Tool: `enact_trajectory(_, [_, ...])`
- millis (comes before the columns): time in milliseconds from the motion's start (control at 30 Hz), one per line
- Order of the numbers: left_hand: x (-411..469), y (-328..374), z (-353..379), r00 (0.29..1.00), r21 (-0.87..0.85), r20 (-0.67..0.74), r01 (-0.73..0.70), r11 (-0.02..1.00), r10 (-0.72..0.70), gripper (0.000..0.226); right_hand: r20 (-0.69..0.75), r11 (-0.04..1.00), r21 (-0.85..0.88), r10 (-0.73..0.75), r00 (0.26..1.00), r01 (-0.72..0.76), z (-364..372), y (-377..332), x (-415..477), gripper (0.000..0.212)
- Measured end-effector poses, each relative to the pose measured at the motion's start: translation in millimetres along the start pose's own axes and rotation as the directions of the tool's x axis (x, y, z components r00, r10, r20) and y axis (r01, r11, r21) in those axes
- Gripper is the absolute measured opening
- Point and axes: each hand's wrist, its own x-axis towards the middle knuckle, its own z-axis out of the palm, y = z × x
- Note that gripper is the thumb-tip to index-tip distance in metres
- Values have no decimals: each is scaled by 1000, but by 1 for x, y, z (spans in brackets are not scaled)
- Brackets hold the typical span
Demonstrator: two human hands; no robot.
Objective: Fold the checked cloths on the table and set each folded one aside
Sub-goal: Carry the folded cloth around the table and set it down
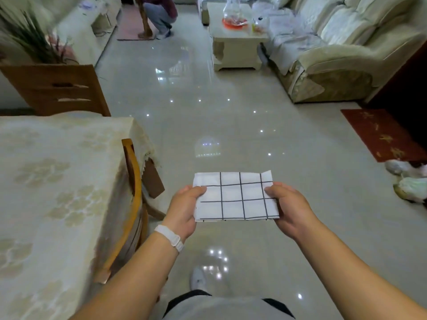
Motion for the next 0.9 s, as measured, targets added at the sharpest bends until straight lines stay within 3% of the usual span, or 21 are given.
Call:
enact_trajectory(133, [33,36,-12,1000,-15,18,-12,1000,13,26,19,1000,-18,-9,1000,10,37,-15,29,24])
enact_trajectory(400, [88,74,-4,999,-48,-50,-15,999,13,6,39,999,-30,21,999,-20,73,-40,98,16])
enact_trajectory(467, [104,82,5,998,-42,-55,-3,999,0,15,37,999,-18,35,999,-34,76,-46,121,13])
enact_trajectory(900, [241,177,114,966,-5,-252,-59,998,56,10,177,994,-42,102,979,-96,107,-156,323,19])
